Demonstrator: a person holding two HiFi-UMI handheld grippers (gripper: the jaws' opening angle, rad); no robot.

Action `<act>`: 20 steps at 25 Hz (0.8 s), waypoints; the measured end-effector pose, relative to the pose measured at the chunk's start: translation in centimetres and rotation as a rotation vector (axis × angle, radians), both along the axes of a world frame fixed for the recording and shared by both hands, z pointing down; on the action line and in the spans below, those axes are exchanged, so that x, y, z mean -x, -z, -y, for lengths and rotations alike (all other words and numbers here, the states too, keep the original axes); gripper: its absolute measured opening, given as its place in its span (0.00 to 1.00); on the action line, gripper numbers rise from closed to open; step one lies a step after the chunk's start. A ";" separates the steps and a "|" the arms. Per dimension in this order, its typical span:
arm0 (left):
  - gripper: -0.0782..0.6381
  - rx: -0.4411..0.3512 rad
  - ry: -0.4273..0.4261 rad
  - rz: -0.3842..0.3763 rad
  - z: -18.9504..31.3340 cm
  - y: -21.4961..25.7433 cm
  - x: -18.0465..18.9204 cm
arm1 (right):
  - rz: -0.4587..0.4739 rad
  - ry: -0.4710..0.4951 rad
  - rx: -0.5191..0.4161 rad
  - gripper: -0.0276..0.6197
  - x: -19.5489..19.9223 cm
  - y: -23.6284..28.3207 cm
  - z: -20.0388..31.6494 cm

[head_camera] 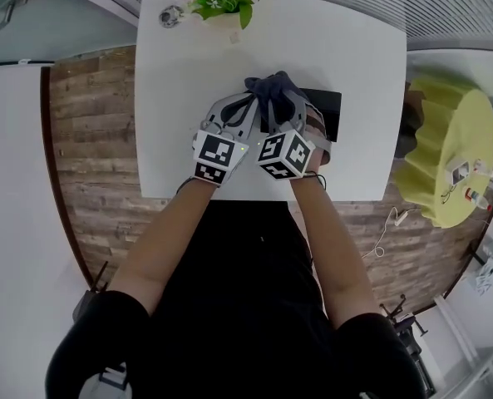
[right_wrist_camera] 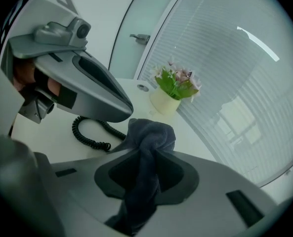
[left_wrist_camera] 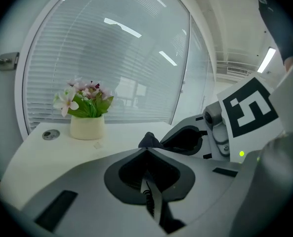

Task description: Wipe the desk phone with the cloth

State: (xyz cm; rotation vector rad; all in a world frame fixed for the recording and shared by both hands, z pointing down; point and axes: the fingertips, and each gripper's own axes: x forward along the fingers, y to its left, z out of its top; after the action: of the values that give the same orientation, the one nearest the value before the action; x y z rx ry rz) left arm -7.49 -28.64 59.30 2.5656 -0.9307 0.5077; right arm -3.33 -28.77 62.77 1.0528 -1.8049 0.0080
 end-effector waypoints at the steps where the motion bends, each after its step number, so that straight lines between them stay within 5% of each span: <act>1: 0.12 0.006 0.003 0.001 0.0 -0.2 -0.2 | -0.015 0.008 0.000 0.19 0.0 -0.1 0.0; 20: 0.12 0.015 -0.067 -0.010 -0.5 0.2 -6.3 | -0.042 -0.087 -0.029 0.19 -6.6 2.3 -0.7</act>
State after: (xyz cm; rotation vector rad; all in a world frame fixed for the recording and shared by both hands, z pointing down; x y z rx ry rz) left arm -1.16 -28.13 59.14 2.5903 -0.8372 0.5177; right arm 3.24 -28.04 60.49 1.1433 -1.7246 0.0125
